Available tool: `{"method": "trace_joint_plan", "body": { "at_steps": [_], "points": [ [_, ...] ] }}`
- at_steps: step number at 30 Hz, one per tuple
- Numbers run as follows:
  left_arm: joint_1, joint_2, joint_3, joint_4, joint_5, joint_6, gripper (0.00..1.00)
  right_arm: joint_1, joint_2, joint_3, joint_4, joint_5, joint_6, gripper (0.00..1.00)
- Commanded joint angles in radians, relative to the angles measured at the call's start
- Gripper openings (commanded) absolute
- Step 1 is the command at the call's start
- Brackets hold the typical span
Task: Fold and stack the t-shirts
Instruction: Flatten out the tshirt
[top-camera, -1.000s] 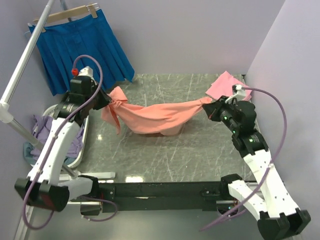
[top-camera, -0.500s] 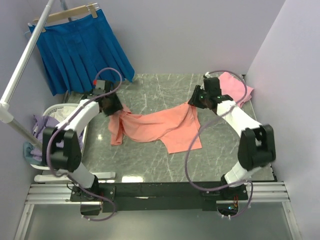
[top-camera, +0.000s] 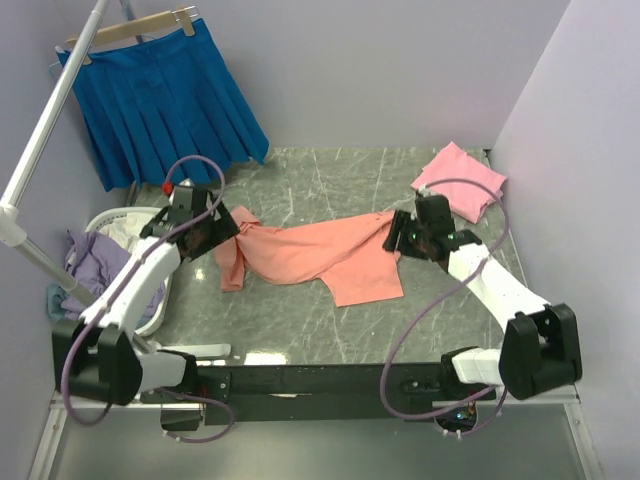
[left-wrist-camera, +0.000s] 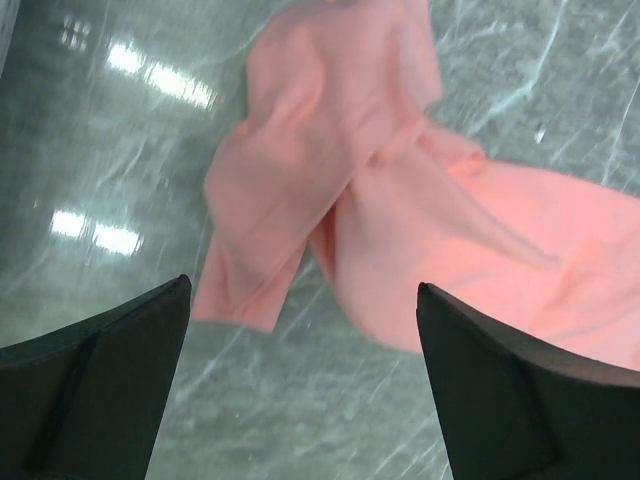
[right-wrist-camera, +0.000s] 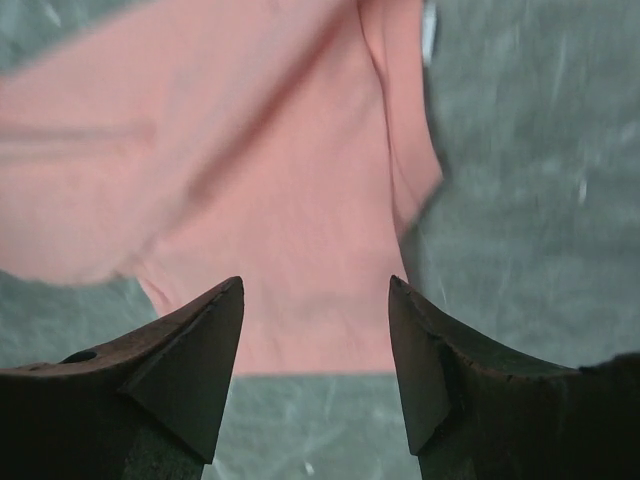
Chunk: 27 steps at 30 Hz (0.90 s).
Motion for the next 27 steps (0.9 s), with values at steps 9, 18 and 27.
{"method": "trace_joint_plan", "body": {
  "at_steps": [9,18,27],
  "points": [
    [-0.201,-0.177,-0.322,-0.059,-0.129,-0.265,1.00,0.060,-0.169,-0.251,-0.043,-0.018,0.089,0.64],
    [-0.207,-0.155,-0.417,0.030,-0.211,-0.339,0.99,0.068,-0.017,-0.274,0.028,0.054,0.131,0.63],
    [-0.216,-0.084,-0.442,0.101,-0.229,-0.338,0.99,0.073,0.092,-0.274,0.086,0.051,0.139,0.56]
  ]
}}
